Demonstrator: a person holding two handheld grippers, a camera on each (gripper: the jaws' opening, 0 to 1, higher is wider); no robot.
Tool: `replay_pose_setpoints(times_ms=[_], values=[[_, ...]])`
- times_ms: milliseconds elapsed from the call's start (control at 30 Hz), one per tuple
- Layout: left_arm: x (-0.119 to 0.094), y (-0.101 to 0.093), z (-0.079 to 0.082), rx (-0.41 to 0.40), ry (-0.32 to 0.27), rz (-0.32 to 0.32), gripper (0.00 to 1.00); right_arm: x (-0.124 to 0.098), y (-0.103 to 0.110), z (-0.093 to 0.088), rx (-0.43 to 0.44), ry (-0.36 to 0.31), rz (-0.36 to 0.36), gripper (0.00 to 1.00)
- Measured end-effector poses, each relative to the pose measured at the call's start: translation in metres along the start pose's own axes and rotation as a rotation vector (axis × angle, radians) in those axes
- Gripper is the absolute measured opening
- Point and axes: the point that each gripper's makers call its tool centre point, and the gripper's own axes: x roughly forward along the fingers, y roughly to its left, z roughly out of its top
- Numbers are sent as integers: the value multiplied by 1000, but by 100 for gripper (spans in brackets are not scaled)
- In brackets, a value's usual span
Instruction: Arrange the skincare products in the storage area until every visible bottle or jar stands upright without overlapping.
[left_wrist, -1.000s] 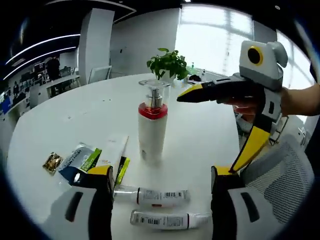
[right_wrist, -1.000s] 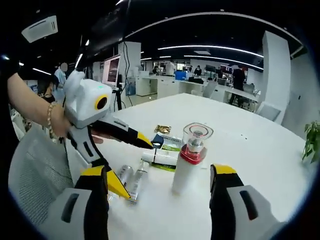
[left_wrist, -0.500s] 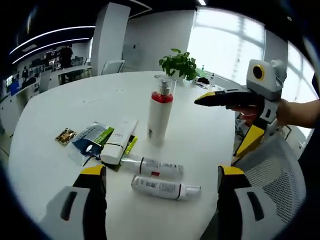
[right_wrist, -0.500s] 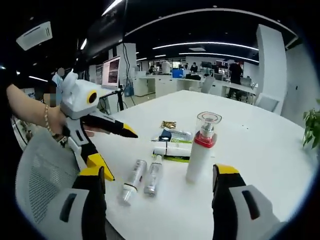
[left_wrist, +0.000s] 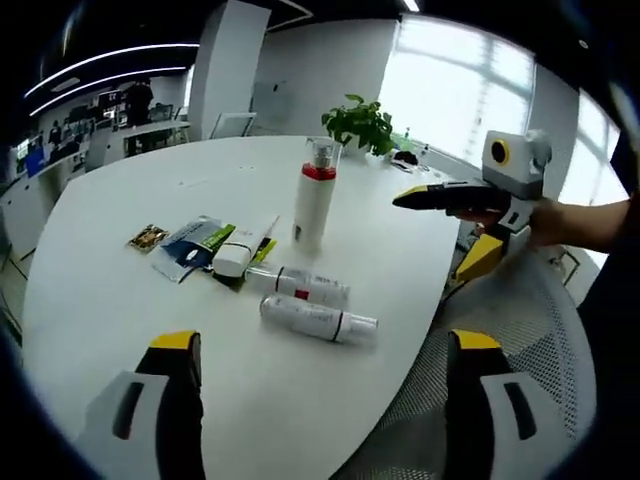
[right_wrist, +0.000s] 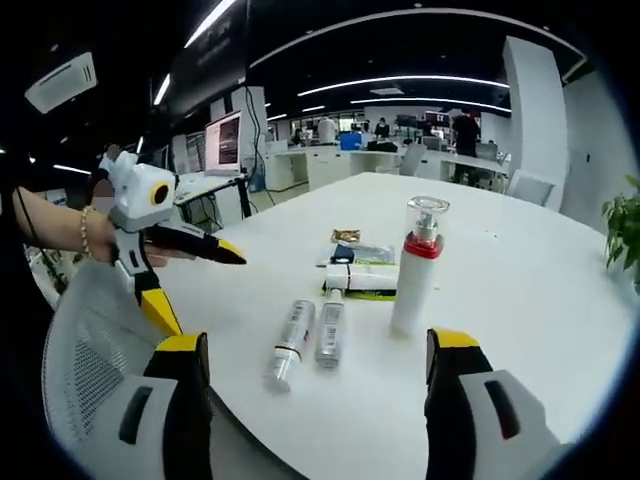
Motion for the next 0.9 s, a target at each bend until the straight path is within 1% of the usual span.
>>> replay_pose_setpoints(times_ms=[100,300,467,600,667,700,800,900], values=[[-10,4,-4,-1,3,11,96,-3,2,-1,-1,2,-5,89],[-26,10,-9,-11,-7,38,97,-6,3,6,-5,-12,-12,88],[-38,11,-14,-22,-12,66,98,-8,5,6,-12,-9,-8,88],[-43,17,-20,-26,-6,79,98,-11,3,5,-8,-15,-13,88],[-44,20,-26,-23,15,87,98,-10,2,3,-14,-9,-15,88],[-44,19,-27,-24,25,88,97,-9,3,1,-20,-4,-14,88],[-43,17,-25,-10,26,84,97,-9,6,2,-33,-1,-13,88],[-41,14,-26,8,39,75,96,-10,4,3,-22,-12,-18,88]])
